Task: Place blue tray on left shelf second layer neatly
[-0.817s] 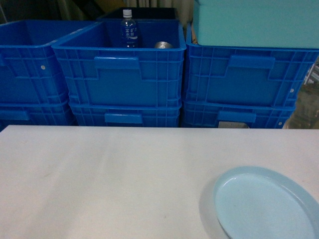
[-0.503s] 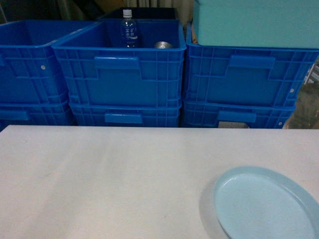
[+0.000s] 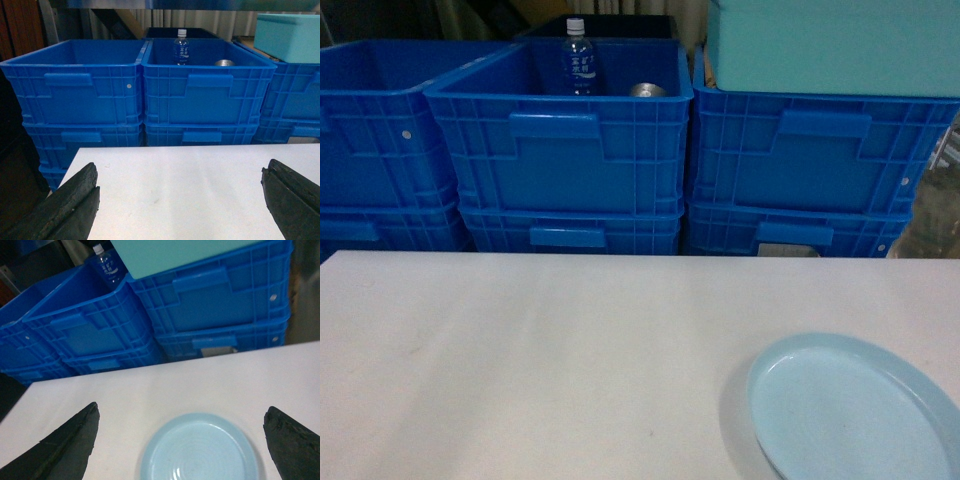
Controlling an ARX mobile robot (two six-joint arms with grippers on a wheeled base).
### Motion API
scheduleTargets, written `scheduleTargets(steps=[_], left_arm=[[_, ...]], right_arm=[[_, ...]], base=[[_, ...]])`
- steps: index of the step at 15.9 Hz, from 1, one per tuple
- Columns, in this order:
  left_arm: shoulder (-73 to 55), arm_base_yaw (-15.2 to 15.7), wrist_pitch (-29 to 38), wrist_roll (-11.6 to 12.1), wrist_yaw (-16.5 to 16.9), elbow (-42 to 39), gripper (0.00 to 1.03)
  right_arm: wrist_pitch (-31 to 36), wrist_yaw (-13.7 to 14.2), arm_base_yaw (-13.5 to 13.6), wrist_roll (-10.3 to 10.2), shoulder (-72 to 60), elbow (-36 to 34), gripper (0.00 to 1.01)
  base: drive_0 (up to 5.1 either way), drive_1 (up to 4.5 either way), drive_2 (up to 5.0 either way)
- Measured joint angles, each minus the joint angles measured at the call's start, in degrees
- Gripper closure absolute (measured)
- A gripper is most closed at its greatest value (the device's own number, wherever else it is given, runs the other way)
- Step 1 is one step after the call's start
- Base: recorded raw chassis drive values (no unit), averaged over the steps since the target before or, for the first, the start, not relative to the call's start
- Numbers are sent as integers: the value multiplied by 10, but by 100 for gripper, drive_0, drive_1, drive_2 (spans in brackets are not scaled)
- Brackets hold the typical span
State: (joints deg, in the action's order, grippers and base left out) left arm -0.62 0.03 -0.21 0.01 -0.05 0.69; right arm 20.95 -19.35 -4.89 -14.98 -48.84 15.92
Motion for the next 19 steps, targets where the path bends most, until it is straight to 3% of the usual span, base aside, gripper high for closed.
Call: scheduleTargets(steps=[2,3,4,6,8,10,16,19], left_arm=[[0,0,0,0,0,0,5],[0,0,0,0,0,0,5],[0,0,0,0,0,0,5],[0,0,0,0,0,0,5],[0,0,0,0,0,0,5],[0,0,0,0,0,0,5],[0,0,0,0,0,0,5],[0,0,0,0,0,0,5]], right_arm=[[5,-96,-39,-78,-224,108,3],[1,-107,-52,-85,-306,137,3],[-2,-104,-63,-82,-382,160,3],[-16,-97,-79,-45,-464,181,3],[-13,-90,-79,-14,-495,182,3],[2,-90,-75,-2,-514,178,3],[71,-83,-39,0,-563,121,3],[108,-81,-23,-19,-588,110,3]], base=[[0,0,0],[0,0,0],[0,0,0],[0,0,0],[0,0,0],[0,0,0],[0,0,0],[0,0,0]])
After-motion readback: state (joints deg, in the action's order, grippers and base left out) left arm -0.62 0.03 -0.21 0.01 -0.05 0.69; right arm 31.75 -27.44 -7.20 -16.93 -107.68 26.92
